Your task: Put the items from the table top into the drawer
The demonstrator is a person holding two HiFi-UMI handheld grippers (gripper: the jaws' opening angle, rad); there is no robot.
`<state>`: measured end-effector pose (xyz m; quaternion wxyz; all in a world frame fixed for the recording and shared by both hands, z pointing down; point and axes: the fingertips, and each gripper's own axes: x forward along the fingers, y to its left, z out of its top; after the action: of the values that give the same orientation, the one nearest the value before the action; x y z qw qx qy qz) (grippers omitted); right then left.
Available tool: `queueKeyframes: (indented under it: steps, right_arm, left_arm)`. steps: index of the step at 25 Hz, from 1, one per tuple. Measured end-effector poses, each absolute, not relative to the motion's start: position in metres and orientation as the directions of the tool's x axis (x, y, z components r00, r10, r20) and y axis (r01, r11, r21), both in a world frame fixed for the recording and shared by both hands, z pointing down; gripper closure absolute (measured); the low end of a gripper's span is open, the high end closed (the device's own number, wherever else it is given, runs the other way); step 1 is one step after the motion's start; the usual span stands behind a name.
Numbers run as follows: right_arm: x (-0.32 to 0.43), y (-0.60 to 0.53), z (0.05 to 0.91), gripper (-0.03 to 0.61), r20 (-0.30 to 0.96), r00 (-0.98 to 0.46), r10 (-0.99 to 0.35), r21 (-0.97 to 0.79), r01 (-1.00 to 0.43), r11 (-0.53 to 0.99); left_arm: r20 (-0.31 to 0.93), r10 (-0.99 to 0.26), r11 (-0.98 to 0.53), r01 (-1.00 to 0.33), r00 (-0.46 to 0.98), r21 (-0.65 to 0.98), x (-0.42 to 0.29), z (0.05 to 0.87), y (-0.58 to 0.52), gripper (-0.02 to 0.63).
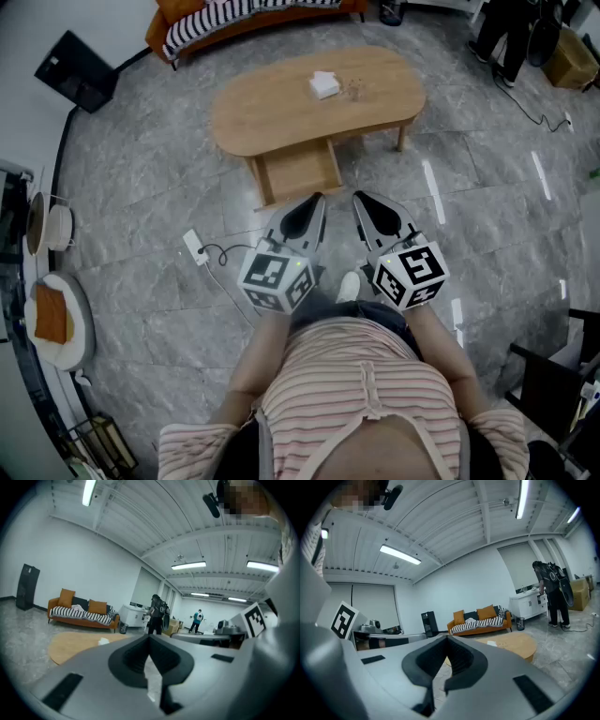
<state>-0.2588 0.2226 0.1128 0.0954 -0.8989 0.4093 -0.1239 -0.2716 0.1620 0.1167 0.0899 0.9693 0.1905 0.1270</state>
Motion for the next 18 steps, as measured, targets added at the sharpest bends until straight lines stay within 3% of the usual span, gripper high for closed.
queueKeyframes:
  steps: [4,18]
  right_arm:
    - [-0.257,0.229,0.114,0.571,0.154,0.626,-0.764,-0.273,-0.716,-0.642]
    - [-0.252,0.258,0.126,0.569,0.153,0.596,-0.788,-0.345,-0.715,-0.608]
  left_arm:
    - [0.182,0.392,-0.896,0.33,0.902,0.297,-0.269,0.116,0.164,0.6]
    - [0.264,0.385,-0.914,0.325,0.884,0.243,-0.258,0.133,0.186,0.598]
